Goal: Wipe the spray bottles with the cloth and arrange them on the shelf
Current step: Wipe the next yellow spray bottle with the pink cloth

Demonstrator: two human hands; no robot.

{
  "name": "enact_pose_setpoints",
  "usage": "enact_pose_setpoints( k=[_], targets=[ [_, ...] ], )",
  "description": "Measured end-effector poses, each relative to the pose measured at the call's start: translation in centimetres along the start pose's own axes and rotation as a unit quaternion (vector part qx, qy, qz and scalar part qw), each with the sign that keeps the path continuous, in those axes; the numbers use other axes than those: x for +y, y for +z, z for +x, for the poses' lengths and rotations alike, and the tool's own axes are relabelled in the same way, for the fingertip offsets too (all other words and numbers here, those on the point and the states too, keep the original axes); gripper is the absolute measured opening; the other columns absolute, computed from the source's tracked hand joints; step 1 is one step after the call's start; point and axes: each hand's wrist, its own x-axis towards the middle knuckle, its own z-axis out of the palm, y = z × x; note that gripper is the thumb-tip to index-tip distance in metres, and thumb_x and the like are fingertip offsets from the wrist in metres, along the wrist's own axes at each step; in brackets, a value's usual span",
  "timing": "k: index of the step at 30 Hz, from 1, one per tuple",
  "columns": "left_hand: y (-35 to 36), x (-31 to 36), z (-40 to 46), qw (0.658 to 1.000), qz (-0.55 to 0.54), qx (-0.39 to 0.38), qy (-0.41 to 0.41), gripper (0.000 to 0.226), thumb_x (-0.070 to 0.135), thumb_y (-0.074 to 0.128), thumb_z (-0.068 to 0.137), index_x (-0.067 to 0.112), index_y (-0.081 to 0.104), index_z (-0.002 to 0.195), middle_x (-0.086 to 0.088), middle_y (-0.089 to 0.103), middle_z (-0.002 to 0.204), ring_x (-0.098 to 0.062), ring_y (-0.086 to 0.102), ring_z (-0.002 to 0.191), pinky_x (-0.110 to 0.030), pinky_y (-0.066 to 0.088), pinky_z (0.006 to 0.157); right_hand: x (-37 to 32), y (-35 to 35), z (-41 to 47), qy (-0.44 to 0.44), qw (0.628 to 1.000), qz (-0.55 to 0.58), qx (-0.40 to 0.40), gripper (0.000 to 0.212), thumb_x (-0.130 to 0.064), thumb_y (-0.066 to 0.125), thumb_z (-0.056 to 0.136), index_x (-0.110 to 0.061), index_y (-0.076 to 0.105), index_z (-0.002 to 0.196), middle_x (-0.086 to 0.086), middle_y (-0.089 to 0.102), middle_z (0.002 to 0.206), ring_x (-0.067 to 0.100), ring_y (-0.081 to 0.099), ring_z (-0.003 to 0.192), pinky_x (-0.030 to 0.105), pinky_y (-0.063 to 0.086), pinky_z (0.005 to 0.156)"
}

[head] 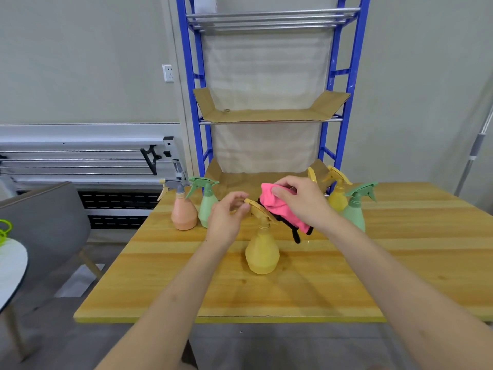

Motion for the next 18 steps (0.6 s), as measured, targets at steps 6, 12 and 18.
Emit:
enact_pose_setpoints(
  k=[6, 12, 18],
  targets=[
    [-1.4, 0.3, -1.6, 1.000, 0.010, 0.000, 0.020, 0.011, 0.026, 0.072, 0.094, 0.033, 0.073, 0.103, 0.016, 0.070, 0.092, 0.010, 0.059, 0.091, -0.026, 0.044, 0.083, -0.3, 2.1, -0.5, -0.017, 0.999, 0.019, 0.020, 0.015, -0.026, 0.064, 0.100, -0.025, 0.079, 0.098, -0.016, 0.074, 0.097, 0.005, 0.065, 0.096, 0.031, 0.052, 0.085],
    [-1.7, 0.3, -2.5, 1.000, 0.004, 0.028, 0.001, 0.013, 0.032, 0.076, 0.089, 0.044, 0.072, 0.091, 0.019, 0.074, 0.089, 0.003, 0.066, 0.091, -0.041, 0.054, 0.094, 0.2, 2.5, -1.0, -0.090, 0.983, -0.093, -0.130, 0.031, -0.038, 0.067, 0.099, -0.033, 0.070, 0.129, -0.011, 0.066, 0.115, 0.012, 0.053, 0.111, 0.029, 0.039, 0.095],
    [-1.4, 0.2, -3.0, 0.999, -0.031, 0.041, 0.003, 0.011, 0.028, 0.072, 0.094, 0.030, 0.079, 0.101, 0.018, 0.077, 0.095, -0.001, 0.068, 0.095, -0.043, 0.054, 0.094, 0.8, 2.9, -0.7, -0.110, 0.970, -0.152, -0.158, 0.025, -0.039, 0.067, 0.098, -0.030, 0.068, 0.122, -0.015, 0.065, 0.098, 0.013, 0.046, 0.101, 0.033, 0.040, 0.087]
  ],
)
